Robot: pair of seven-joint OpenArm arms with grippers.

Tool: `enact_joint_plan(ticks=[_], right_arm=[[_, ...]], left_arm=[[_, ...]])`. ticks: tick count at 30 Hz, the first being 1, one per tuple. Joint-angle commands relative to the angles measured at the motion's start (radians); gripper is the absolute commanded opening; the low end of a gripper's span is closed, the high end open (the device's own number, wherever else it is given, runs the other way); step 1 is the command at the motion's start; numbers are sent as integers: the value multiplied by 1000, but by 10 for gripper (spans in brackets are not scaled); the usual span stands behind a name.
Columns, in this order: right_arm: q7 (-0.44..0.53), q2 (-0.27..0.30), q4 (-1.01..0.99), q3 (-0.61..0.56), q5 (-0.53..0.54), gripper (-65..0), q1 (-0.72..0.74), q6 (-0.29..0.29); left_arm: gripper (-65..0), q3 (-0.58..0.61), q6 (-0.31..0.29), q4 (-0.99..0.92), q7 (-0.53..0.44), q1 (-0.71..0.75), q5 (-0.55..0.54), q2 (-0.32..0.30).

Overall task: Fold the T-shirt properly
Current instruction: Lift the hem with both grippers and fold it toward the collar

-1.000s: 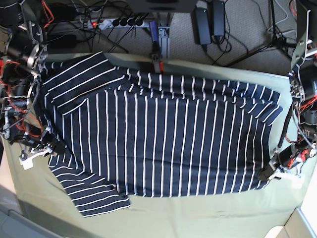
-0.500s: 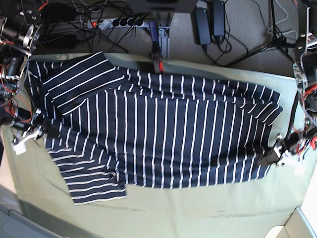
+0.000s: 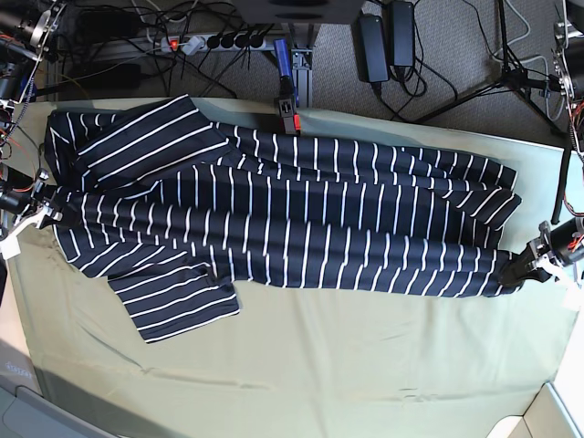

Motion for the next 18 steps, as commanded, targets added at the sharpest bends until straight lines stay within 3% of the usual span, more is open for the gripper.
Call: enact_joint_plan(ticks=[1, 7, 12, 14, 15, 16, 18], right_arm=[[6, 43, 16, 14, 11, -650, 10, 60], [-16, 40, 16, 14, 6, -650, 4, 60], [50, 38, 15, 14, -64, -650, 0, 60], [73, 38, 15, 14, -80, -406, 1, 60], [85, 37, 15, 14, -87, -281, 3, 59], [105, 38, 15, 14, -87, -197, 3, 59], [141, 40, 15, 14, -94, -203, 16, 59]], left_arm=[[-650, -6, -24, 23, -13, -23, -23, -22], [-650, -6, -24, 45, 1, -15, -33, -9], [-650, -6, -24, 47, 6, -6, -33, -9], [-642, -6, -24, 56, 20, 2, -34, -8], [-580, -6, -24, 63, 24, 9, -33, -9], [-507, -6, -24, 72, 23, 18, -33, -9], [-384, -6, -24, 90, 23, 37, -33, -9]])
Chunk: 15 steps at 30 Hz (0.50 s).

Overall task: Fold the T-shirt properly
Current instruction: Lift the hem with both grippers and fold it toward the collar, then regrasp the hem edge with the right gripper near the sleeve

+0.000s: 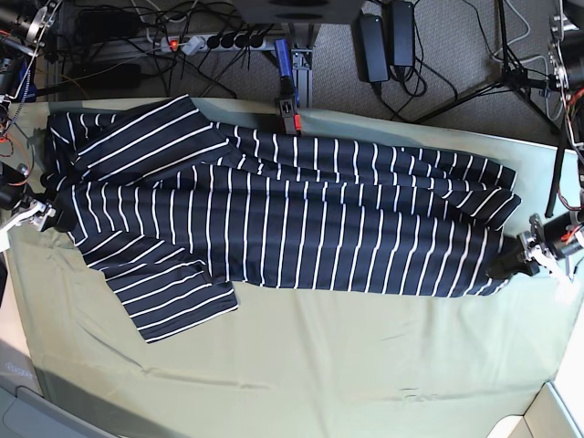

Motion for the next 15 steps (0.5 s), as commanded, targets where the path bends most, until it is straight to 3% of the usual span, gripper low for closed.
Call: enact_joint_plan(ticks=[1, 8, 15], right_arm=[[33, 31, 16, 10, 8, -204, 35, 59], [84, 27, 14, 2, -7, -205, 184, 59], [210, 11, -90, -153, -187, -205, 311, 57]], left_arm=[[-358, -6, -24, 27, -15, -12, -22, -23], [-355, -6, -24, 133, -22, 29, -21, -23], [-355, -6, -24, 213, -27, 29, -9, -23]])
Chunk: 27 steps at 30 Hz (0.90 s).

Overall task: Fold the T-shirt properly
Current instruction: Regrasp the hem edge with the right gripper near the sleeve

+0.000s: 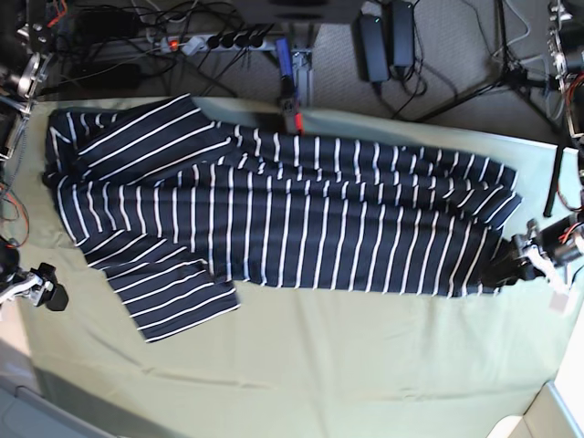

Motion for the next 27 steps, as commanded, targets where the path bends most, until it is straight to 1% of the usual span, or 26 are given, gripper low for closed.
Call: enact_joint_plan(ticks=[1, 5, 11, 15, 19, 24, 27], right_arm=[[39, 7, -21, -23, -9, -205, 36, 56], [114, -42, -148, -107, -21, -205, 77, 56], [122, -135, -229, -118, -23, -205, 80, 56], [122, -181, -233, -118, -23, -205, 81, 57], [122, -209, -233, -118, -23, -205, 83, 57], [121, -218, -230, -118, -13, -205, 83, 57], [107, -218, -218, -118, -13, -205, 82, 58]], left_arm=[[-355, -6, -24, 17, -19, -19, -20, -22], [-355, -6, -24, 20, -19, -19, -18, -22], [-355, -6, -24, 34, -20, -19, -18, -22], [-355, -6, -24, 34, -23, -19, -18, -23], [-355, -6, -24, 34, -36, -19, -10, -23], [-355, -6, -24, 33, -116, -19, 97, -23], [-355, -6, -24, 31, -145, -19, 133, -22]])
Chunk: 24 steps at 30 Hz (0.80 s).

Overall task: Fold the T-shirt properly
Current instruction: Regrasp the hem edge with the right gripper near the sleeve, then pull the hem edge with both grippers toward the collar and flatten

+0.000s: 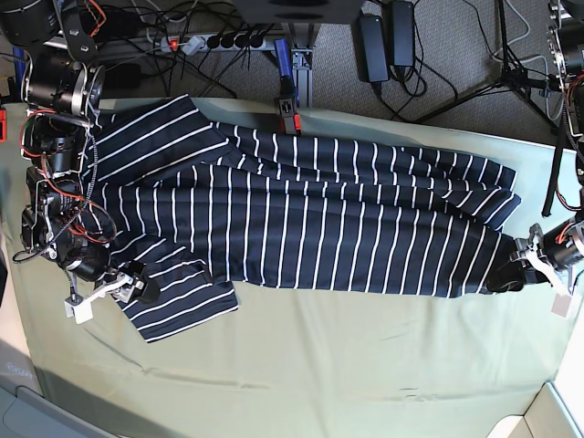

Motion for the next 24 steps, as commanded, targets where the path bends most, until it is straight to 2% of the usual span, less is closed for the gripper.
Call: enact_joint_plan(ticks=[1, 5, 6, 10, 11, 12, 18, 24], right_arm=[[-10, 8, 18, 2, 6, -205, 22, 58], [-10, 8, 30, 2, 6, -208, 22, 58], [-10, 8, 30, 2, 6, -241, 22, 58], [-10, 8, 31, 2, 5, -552, 21, 58], [-10, 8, 31, 2, 5, -618, 21, 58], [-10, 8, 31, 2, 5, -650, 21, 58], [-22, 19, 44, 3, 2, -650, 21, 60], [-178, 19, 201, 3, 35, -650, -11, 60]], left_arm=[[-355, -6, -24, 13, -27, -21, -8, -22], [-355, -6, -24, 13, -30, -21, 0, -22], [-355, -6, -24, 13, -30, -21, 0, -22], [-355, -6, -24, 12, -30, -21, 0, -22], [-355, -6, -24, 12, -30, -21, 0, -22], [-355, -6, -24, 12, -30, -21, 0, -22], [-355, -6, -24, 12, -30, -21, 25, -22], [-355, -6, -24, 12, -29, -1, 25, -22]])
